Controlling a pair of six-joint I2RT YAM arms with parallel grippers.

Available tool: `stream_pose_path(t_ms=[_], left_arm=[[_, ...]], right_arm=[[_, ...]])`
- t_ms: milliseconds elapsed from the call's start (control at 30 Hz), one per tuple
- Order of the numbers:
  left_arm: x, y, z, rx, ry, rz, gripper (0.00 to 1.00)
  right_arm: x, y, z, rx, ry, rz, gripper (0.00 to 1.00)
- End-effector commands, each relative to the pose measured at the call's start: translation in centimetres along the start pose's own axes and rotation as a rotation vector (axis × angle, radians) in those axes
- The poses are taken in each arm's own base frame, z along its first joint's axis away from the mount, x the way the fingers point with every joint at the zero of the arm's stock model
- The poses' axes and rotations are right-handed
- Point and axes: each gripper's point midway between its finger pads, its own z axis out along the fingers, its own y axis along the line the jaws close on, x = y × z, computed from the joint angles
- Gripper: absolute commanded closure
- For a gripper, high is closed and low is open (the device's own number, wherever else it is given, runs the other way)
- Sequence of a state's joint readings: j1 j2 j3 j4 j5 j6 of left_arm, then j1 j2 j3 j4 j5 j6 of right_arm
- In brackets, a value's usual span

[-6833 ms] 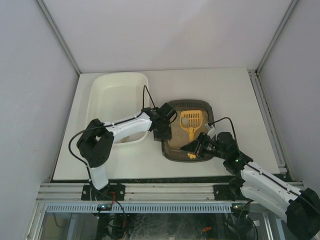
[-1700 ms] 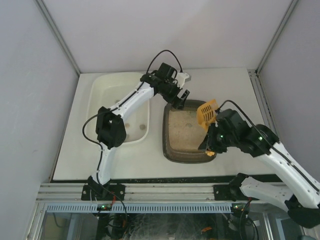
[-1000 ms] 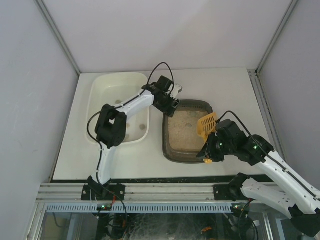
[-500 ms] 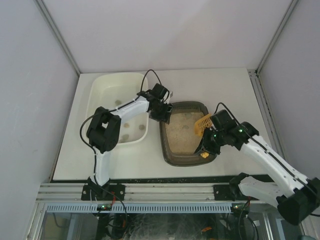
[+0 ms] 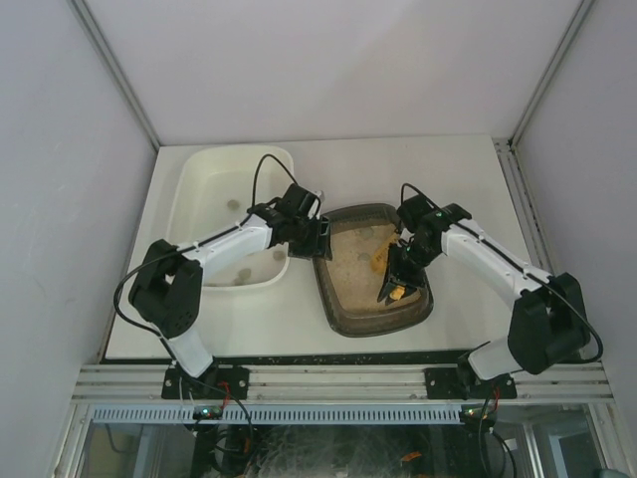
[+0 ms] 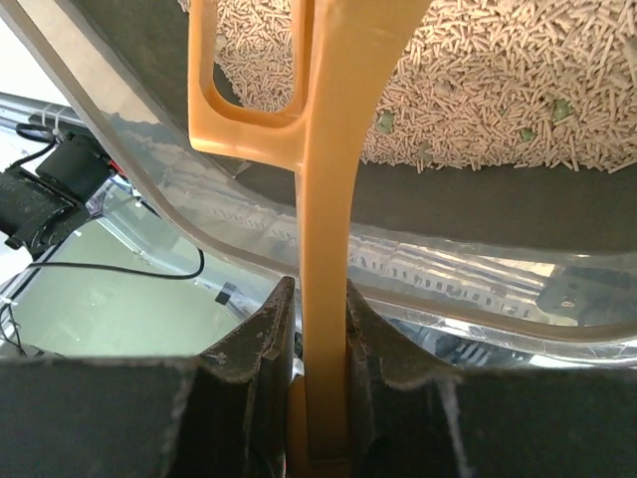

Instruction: Clean the litter box

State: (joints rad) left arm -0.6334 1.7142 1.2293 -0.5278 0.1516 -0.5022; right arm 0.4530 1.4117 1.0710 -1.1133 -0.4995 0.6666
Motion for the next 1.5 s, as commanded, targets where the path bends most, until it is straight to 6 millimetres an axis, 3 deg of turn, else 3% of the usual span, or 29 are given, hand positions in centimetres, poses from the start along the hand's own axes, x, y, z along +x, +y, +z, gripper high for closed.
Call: stream_pose_path(t_ms=[0, 100, 267, 633, 833, 933, 1100, 1267, 1467], left_arm=[[-0.3, -1.0, 0.0, 0.038, -0.020, -0.024, 0.37], [-0.1, -0.8, 0.1, 0.036, -0.020, -0.022, 0.38], [-0.4, -1.0, 0.0, 0.038, -0.031, -0.024, 0.38], [-1.4, -1.3, -0.6, 0.042, -0.069, 0.011, 0.38], [-2.2, -3.9, -1.9, 0.088, -0.071, 0.160, 0.36], [-2.0, -5.4, -2.0, 0.085, -0.068, 0.224, 0.35], [-2.1, -5.6, -2.3, 0.075, -0.078, 0.251, 0.35], [-2.5, -5.2, -3.5, 0.061, -0.103, 0.320, 0.35], [-2.9, -5.3, -5.6, 0.056, -0.103, 0.415, 0.32]], right_arm=[[-0.3, 0.3, -1.5, 0.043, 0.026, -0.049, 1.00], [-0.2, -0.5, -1.6, 0.108, 0.067, -0.050, 1.00], [-0.7, 0.0, -1.3, 0.108, 0.114, -0.064, 1.00], [-1.9, 0.9, 2.7, 0.086, 0.183, -0.147, 1.00], [-0.7, 2.1, 4.2, 0.032, 0.244, -0.202, 1.00], [-1.2, 2.7, 4.9, -0.005, 0.227, -0.220, 1.00], [-2.0, 2.4, 6.1, -0.063, 0.174, -0.211, 1.00], [-1.9, 1.8, 4.8, -0.080, 0.092, -0.171, 1.00], [-1.3, 2.7, 0.4, -0.158, -0.031, -0.154, 1.00]])
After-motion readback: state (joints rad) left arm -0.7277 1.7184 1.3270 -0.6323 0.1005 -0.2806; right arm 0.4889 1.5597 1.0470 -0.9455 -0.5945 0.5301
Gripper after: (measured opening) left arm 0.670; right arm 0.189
